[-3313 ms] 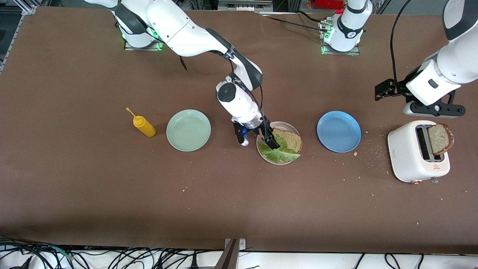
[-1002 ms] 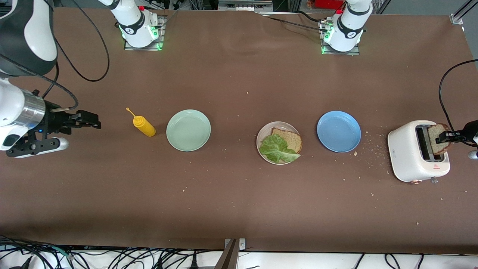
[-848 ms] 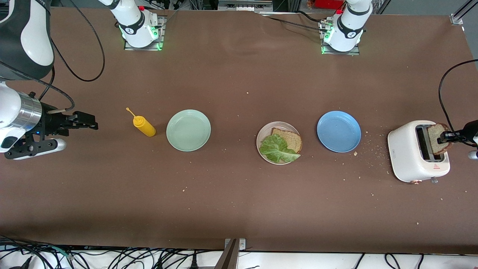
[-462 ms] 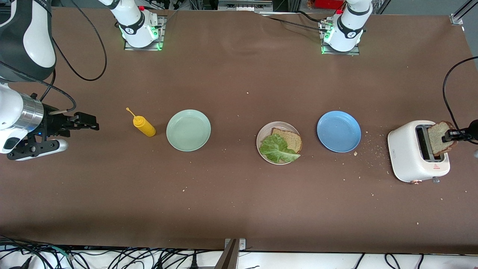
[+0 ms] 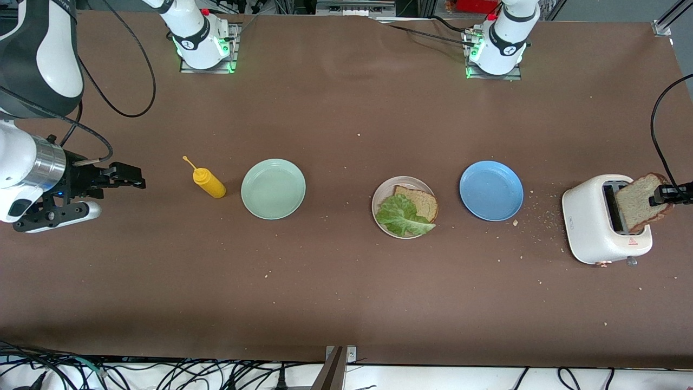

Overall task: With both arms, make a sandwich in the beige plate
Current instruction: 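Lift the second bread slice out of the toaster with the left gripper, then carry the bread slice over the lettuce on the beige plate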

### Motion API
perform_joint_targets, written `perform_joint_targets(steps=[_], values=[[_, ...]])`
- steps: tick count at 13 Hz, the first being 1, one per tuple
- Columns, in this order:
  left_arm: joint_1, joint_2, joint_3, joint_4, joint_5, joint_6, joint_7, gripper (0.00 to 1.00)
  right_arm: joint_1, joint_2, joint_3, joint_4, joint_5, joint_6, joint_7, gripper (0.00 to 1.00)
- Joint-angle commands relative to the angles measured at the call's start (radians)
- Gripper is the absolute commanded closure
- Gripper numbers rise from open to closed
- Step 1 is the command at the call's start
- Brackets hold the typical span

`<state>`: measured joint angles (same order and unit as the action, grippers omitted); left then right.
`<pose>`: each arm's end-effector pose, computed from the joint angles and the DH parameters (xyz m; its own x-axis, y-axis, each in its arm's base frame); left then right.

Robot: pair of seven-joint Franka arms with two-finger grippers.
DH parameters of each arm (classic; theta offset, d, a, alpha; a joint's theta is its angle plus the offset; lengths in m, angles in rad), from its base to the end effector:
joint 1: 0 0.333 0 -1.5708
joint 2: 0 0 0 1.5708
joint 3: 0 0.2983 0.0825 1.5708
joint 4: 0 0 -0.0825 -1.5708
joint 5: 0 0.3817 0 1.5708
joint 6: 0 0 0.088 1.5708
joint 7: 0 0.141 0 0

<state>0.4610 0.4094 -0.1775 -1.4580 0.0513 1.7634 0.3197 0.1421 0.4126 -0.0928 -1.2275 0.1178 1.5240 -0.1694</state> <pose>0.6241 0.2027 0.3951 0.9955 -0.0396 -0.0858 -0.0353 -0.9981 0.0507 0.6503 0.0597 0.4801 0.9693 0.2249 -0.0989 0.2154 -0.9716 -0.0984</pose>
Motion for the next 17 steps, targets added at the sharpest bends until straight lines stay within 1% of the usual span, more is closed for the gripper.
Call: perform_joint_targets(steps=[1, 3, 5, 7, 8, 11, 14, 15, 17], values=[[-0.051, -0.004, 0.003, 0.065, -0.005, -0.076, -0.022, 1.0, -0.004, -0.023, 0.007, -0.027, -0.007, 0.004, -0.015, 0.0], [-0.079, -0.006, -0.002, 0.114, -0.019, -0.163, -0.059, 1.0, -0.004, -0.021, 0.007, -0.027, -0.007, 0.004, -0.015, 0.0], [-0.125, -0.008, -0.032, 0.152, -0.022, -0.226, -0.102, 1.0, -0.003, -0.021, 0.007, -0.026, -0.007, 0.004, -0.013, 0.0], [-0.13, -0.012, -0.121, 0.159, -0.034, -0.245, -0.158, 1.0, -0.003, -0.021, 0.007, -0.027, -0.006, 0.004, -0.013, 0.0], [-0.13, -0.011, -0.143, 0.157, -0.092, -0.245, -0.178, 1.0, -0.003, -0.021, 0.007, -0.027, -0.006, 0.002, -0.013, 0.0], [-0.179, 0.038, -0.145, 0.15, -0.331, -0.242, -0.269, 1.0, -0.003, -0.023, 0.008, -0.027, -0.006, 0.002, -0.015, 0.0], [-0.231, 0.144, -0.145, 0.14, -0.619, -0.24, -0.265, 1.0, -0.003, -0.023, 0.008, -0.029, -0.006, 0.001, -0.015, 0.0], [-0.264, 0.17, -0.143, 0.14, -0.681, -0.236, -0.269, 1.0, -0.003, -0.023, 0.008, -0.027, -0.006, 0.001, -0.015, 0.0], [-0.312, 0.219, -0.145, 0.139, -0.74, -0.234, -0.26, 1.0, -0.003, -0.023, 0.008, -0.029, -0.006, 0.001, -0.015, 0.0]])
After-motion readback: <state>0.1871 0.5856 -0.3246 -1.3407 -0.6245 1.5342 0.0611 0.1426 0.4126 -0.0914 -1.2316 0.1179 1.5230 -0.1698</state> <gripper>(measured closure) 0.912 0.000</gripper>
